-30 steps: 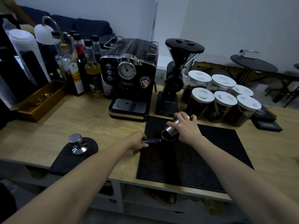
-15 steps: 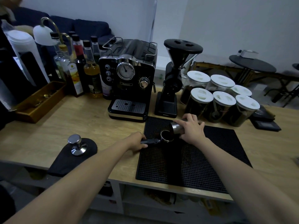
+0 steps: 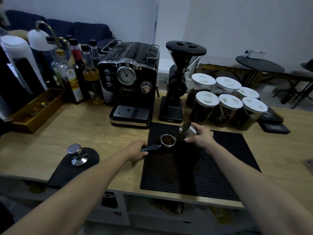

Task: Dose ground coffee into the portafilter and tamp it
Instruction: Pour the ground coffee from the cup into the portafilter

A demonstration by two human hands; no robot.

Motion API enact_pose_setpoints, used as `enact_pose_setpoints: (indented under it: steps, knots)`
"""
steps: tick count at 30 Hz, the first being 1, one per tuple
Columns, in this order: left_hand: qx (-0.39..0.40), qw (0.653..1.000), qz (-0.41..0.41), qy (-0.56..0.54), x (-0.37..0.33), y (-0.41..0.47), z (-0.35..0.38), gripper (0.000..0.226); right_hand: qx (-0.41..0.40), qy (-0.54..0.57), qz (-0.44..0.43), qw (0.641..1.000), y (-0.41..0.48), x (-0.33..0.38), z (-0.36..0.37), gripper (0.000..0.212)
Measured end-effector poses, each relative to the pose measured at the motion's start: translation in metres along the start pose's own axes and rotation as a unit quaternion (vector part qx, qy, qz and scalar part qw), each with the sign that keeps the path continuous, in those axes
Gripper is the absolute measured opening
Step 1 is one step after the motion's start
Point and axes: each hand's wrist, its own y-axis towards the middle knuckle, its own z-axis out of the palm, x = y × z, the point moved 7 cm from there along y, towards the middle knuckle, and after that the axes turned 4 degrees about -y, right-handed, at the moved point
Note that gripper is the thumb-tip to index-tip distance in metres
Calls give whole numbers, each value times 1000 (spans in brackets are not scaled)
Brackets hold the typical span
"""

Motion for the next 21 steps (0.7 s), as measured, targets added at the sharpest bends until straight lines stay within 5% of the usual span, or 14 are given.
enact_pose_setpoints:
  steps: [13,17,21]
  knots:
    - [4,1000,3,-8,-11,4,4,31,3,-38,-4,999,6,3,1,75]
    - [27,999,-4,20,-12,6,7,34,8,-165,-30,986,2,10,4,80]
    - [33,999,1,27,-12,7,6,35,-9,-346,-152,926,-7,32,10,73]
